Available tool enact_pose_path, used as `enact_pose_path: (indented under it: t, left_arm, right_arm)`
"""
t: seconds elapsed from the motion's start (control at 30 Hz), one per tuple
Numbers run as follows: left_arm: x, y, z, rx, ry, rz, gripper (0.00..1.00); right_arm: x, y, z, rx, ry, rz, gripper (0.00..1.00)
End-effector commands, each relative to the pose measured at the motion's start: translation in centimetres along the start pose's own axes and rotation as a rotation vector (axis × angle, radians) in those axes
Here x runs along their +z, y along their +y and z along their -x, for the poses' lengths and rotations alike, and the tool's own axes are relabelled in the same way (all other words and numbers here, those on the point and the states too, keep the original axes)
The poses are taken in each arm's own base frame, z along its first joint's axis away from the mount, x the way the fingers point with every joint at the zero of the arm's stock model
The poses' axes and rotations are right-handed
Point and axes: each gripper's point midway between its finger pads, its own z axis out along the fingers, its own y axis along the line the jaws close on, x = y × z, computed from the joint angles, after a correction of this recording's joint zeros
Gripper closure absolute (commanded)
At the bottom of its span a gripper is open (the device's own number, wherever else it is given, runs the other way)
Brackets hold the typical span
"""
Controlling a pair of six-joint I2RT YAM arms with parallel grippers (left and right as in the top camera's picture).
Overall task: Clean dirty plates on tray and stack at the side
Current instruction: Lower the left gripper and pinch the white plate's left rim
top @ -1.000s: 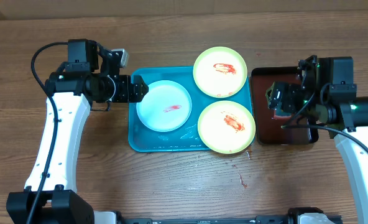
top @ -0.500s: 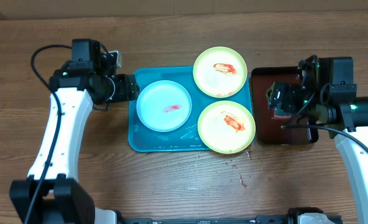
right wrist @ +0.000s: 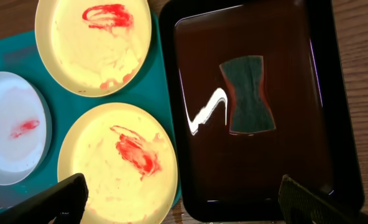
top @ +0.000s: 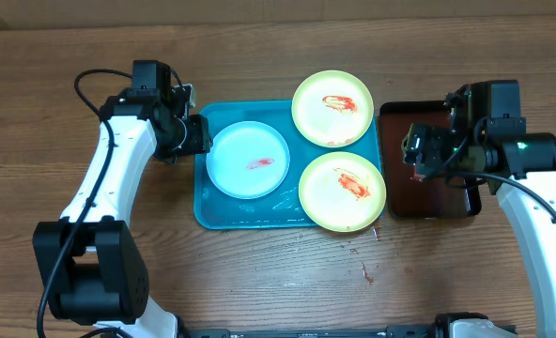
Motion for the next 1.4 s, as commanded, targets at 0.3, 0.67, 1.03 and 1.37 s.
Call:
enact_pose_path:
  t: [0.3, 0.67, 1.03, 1.37]
  left_arm:
    - [-0.33, -0.13, 0.54, 0.0, -0.015, 0.006, 0.49]
    - [-0.33, -0.15, 0.65, 0.001, -0.019, 0.006, 0.49]
    - [-0.33, -0.16, 0.73, 0.002, -0.022, 0.005, 0.49]
    - [-0.33, -0.17, 0.73, 0.003, -0.022, 0.005, 0.49]
  right_arm:
    - [-0.72, 0.28, 0.93, -0.013, -0.035, -0.002, 0.0]
    - [-0.72, 0.28, 0.93, -0.013, -0.035, -0.002, 0.0]
    - [-0.72, 0.28, 0.93, -0.013, -0.035, -0.002, 0.0]
    - [-0.72, 0.28, 0.93, -0.013, -0.035, -0.002, 0.0]
